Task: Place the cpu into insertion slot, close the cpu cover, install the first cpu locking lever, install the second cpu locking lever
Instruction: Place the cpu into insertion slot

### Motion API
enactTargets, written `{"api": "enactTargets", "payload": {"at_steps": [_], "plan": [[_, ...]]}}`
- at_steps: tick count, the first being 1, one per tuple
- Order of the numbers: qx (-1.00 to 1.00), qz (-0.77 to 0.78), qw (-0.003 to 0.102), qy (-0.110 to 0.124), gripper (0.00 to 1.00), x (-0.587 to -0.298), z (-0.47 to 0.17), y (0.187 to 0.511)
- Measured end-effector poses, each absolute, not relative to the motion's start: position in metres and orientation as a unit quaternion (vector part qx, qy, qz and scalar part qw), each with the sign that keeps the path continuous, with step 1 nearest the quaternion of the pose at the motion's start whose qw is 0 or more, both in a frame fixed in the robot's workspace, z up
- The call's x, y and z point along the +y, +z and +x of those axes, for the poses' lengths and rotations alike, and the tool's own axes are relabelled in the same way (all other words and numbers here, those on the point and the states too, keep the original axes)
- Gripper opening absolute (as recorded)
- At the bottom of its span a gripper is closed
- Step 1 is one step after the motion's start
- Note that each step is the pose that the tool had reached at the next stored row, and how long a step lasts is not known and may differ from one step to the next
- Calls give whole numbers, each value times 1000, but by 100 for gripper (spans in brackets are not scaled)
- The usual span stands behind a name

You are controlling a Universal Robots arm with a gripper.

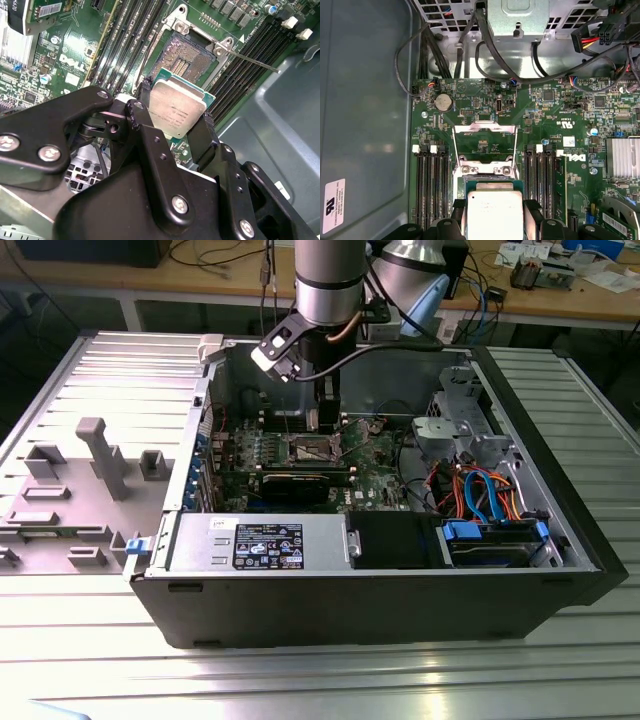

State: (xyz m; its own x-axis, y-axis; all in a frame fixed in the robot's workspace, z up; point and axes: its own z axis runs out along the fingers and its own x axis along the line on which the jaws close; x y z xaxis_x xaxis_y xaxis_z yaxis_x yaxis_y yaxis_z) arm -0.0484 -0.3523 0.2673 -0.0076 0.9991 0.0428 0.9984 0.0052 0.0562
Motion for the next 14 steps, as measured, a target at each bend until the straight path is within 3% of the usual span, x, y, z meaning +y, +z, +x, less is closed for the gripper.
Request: {"api": "enactTargets", "payload": {"at_steps": [14], "plan": [[709,704,5,35,55,-352,-49,255]]}}
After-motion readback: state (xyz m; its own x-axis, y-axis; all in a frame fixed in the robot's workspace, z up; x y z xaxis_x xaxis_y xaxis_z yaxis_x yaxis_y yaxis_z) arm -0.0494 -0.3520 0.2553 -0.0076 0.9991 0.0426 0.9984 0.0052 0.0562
